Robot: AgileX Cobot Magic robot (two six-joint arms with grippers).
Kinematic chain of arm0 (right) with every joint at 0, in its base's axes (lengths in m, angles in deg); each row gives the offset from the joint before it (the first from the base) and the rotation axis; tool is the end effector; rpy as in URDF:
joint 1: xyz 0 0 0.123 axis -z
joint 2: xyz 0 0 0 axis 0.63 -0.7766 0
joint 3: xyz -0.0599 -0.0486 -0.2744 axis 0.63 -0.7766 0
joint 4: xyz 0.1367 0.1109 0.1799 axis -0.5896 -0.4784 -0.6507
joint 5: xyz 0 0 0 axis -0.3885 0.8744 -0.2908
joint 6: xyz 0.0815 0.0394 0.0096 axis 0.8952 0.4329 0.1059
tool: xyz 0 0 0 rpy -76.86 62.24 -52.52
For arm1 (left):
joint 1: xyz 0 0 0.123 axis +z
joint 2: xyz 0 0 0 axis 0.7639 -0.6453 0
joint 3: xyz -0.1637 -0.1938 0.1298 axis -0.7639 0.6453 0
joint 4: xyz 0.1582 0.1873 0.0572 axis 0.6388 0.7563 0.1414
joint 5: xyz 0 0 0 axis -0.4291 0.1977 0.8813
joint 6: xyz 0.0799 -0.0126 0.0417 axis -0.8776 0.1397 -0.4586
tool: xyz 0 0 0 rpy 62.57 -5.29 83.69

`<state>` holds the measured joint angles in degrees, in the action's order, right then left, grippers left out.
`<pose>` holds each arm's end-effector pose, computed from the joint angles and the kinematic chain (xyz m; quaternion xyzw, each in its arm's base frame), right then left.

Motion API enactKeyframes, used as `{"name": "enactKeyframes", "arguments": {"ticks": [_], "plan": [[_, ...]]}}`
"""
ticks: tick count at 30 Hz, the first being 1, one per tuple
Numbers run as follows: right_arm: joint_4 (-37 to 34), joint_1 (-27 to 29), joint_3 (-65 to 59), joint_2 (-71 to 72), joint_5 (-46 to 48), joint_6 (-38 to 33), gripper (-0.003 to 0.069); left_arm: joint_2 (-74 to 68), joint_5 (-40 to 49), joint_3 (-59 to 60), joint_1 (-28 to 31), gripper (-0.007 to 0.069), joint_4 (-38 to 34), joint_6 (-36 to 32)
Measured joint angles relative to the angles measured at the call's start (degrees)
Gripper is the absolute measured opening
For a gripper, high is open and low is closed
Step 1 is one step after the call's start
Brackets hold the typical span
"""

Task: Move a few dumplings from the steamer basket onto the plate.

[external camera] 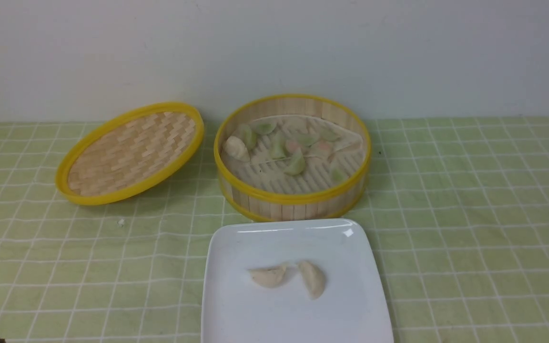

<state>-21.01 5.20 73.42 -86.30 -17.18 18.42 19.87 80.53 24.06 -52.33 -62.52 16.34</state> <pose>0.0195 0.0121 0.3317 -0.1493 0.6361 0.2607 0.7107 0.0525 -0.0021 0.1699 -0.0019 0.8085 -0.0256 0.5879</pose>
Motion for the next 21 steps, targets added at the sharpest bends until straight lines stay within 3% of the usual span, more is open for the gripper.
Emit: {"name": "enactKeyframes", "arguments": {"ticks": [3,12,21], "plan": [[1.4,2.8,-1.8,1.0,-0.1,-0.4,-0.0014,0.0,0.0,0.0,0.0,-0.0006,0.0,0.0],[2.7,23.8,-13.7,1.5,0.1,-0.5,-0.0014,0.0,0.0,0.0,0.0,-0.0006,-0.1,0.0],[4.8,28.7,-28.3,4.8,1.7,-0.5,-0.0014,0.0,0.1,0.0,0.0,-0.0006,-0.1,0.0]]}}
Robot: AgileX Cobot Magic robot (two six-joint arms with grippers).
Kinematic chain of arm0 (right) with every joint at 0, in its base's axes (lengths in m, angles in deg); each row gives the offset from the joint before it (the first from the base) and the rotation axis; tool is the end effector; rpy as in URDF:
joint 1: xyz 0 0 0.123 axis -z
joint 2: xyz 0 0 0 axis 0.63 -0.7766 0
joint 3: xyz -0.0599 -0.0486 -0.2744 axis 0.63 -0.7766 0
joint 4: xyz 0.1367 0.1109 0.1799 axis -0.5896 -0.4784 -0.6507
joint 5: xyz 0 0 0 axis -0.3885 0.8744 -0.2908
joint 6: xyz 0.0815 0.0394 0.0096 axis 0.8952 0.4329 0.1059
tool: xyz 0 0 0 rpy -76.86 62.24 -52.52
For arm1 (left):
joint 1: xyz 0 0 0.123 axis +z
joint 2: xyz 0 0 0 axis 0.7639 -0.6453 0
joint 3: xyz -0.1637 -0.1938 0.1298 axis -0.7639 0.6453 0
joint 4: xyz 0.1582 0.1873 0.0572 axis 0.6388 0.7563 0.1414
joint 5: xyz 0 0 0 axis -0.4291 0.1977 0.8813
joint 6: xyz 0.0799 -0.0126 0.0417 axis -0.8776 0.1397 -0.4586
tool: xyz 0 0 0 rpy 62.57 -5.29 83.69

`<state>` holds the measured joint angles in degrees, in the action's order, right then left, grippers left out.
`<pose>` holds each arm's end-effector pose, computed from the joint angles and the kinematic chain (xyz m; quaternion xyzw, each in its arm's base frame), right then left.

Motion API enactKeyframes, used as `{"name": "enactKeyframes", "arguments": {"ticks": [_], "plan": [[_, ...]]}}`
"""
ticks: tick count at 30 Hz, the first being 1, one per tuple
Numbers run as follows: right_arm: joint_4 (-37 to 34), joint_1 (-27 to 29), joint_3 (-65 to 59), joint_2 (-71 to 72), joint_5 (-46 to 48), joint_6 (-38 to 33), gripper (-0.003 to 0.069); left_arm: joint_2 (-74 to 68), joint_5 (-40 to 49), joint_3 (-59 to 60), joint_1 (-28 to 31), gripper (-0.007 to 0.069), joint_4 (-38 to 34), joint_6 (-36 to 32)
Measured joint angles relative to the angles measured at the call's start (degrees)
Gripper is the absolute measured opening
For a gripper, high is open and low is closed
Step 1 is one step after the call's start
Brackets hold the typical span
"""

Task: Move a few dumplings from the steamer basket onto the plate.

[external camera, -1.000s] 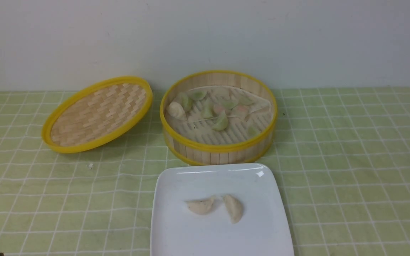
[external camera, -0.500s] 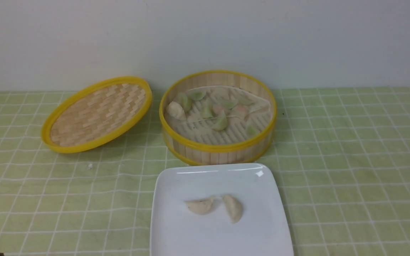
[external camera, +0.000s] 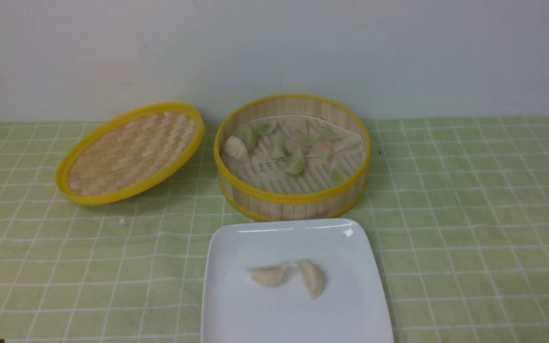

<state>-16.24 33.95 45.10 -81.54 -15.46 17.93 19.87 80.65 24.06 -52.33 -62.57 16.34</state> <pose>0.0529 0.0011 0.1728 -0.0105 0.8025 0.0209 0.5962 0.0524 -0.0021 0.1697 -0.0022 0.8091 -0.0260 0.5870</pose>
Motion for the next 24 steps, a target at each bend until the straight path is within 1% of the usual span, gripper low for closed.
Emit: {"name": "enactKeyframes", "arguments": {"ticks": [24], "plan": [[0.4,0.6,0.0,0.0,0.9,0.0,-0.0014,0.0,0.0,0.0,0.0,-0.0006,0.0,0.0]]}}
